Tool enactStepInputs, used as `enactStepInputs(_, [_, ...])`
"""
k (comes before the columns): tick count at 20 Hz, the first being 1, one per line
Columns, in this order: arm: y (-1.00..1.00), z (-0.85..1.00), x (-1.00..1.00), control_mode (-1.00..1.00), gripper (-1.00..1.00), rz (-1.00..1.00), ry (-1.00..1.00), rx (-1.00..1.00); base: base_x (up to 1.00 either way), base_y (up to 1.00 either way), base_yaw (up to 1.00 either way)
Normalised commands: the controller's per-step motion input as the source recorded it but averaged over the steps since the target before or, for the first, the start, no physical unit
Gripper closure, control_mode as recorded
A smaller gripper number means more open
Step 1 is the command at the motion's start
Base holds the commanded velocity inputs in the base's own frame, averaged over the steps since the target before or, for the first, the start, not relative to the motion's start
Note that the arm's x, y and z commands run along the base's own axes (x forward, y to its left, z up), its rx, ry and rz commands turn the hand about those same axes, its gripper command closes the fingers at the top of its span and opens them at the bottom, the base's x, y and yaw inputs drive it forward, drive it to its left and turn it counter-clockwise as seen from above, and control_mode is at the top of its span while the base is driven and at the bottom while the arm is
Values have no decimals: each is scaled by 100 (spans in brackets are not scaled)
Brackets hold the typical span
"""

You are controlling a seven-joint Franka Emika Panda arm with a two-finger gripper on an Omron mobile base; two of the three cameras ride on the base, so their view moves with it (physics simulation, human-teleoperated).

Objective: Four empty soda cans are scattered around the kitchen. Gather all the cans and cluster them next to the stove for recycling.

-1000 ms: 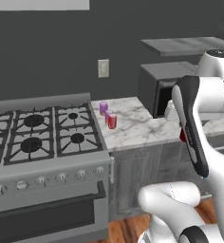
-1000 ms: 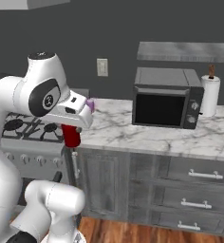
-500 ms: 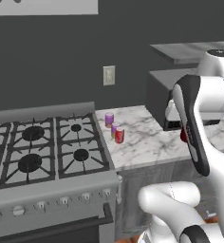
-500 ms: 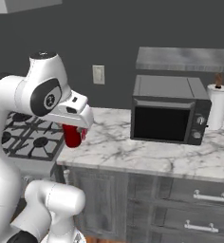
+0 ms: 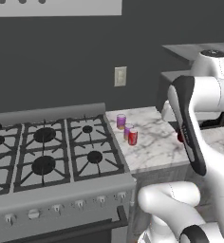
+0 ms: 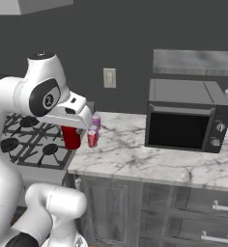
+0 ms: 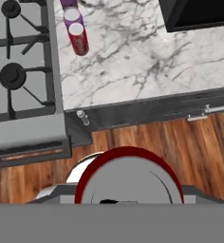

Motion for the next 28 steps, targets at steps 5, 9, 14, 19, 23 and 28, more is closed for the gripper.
enactStepInputs(5, [32, -50, 70, -100, 100, 8, 0, -6, 0, 0, 0])
enactStepInputs(9, [7, -53, 69, -100, 100, 11, 2, 0, 0, 0, 0])
enactStepInputs(14, [18, -59, 60, -100, 100, 9, 3, 1, 0, 0, 0])
enactStepInputs(19, [19, -65, 68, -100, 100, 3, 1, 0, 0, 0, 0])
enactStepInputs(23, [1, -48, 62, -100, 100, 0, 0, 2, 0, 0, 0])
enactStepInputs(28, [0, -39, 54, -100, 100, 0, 0, 6, 0, 0, 0])
